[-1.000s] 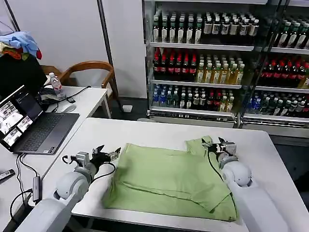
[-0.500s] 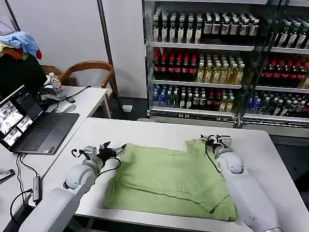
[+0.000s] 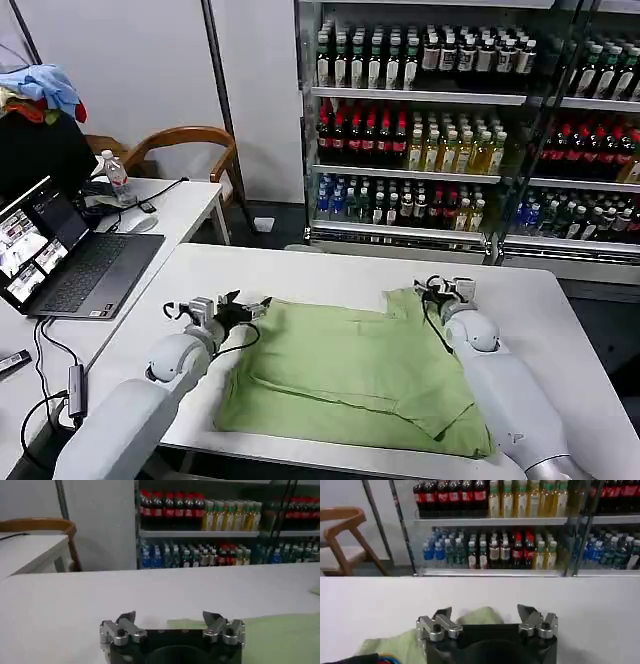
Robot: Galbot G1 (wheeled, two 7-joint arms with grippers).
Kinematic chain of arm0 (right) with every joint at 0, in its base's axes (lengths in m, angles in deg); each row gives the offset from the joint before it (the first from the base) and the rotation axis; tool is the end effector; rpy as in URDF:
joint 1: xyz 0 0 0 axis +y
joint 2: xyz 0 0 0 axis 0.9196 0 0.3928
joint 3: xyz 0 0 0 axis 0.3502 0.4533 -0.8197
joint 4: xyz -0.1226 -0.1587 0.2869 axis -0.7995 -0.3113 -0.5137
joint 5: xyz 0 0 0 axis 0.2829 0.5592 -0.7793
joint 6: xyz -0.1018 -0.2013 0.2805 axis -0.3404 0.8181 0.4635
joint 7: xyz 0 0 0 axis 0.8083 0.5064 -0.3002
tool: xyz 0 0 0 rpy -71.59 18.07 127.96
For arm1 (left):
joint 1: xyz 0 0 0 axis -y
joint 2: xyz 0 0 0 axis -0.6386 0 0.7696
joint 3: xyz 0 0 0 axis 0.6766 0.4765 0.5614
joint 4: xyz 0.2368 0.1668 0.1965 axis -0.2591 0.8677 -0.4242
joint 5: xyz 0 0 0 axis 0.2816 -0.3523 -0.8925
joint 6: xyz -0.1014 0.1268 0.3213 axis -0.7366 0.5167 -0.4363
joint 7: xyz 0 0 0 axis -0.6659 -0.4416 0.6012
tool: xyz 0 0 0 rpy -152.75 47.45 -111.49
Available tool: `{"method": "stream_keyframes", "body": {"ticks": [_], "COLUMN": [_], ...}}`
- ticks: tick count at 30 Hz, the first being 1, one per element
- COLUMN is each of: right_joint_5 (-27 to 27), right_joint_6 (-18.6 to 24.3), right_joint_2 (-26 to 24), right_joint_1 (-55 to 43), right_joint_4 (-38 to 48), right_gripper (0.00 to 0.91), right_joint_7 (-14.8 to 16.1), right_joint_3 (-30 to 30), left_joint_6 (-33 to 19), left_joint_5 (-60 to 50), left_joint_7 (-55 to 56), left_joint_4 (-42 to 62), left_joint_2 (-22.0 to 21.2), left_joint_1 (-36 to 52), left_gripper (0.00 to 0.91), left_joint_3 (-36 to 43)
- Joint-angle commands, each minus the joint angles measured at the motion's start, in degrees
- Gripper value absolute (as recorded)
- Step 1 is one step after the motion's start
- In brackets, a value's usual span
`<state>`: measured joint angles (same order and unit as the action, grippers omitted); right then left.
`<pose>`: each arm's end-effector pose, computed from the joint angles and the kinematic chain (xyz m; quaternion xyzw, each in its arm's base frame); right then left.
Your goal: Fold and organize the clothes.
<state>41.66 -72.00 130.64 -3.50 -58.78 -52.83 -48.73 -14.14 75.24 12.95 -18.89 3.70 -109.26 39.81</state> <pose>0.5004 -0.0801 -0.3105 -0.0091 -0.9703 -0.0197 0.2411 0.4412 0.0659 -0.3090 -0.1476 -0.9637 -0.0152 0.2219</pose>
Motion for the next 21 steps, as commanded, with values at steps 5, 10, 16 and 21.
{"method": "stream_keyframes", "body": {"ticks": [5,10,16,21], "right_joint_5": [-1.0,-1.3,-1.7,-1.6], "right_joint_6": [-0.7,-1.1,-1.4,-1.4], "right_joint_2": [-0.4,-0.9,-1.2,-1.1], "right_joint_1": [0.4,1.5,2.5,2.6], "right_joint_4": [-0.7,-1.9,-2.7,-2.7], "right_gripper": [0.574,0.0,0.0,0.0], "right_joint_7": [-0.3,-0.2,0.3,0.7], "right_joint_3": [0.0,-0.4,-0.8,-0.8], "left_joint_6": [0.2,0.1,0.0,0.0], "left_joint_5": [-0.7,-0.7,-0.8,-1.0], "left_joint_7": [0.2,-0.2,-0.6,-1.1], "left_joint_4": [5.6,6.6,6.5,5.9], "left_joint_2": [-1.4,-1.7,-1.8,-1.7], "left_joint_1": [2.5,2.8,2.9,2.4], "left_gripper": [0.252,0.05,0.04,0.04], "left_joint_3": [1.7,1.9,2.3,2.4]}}
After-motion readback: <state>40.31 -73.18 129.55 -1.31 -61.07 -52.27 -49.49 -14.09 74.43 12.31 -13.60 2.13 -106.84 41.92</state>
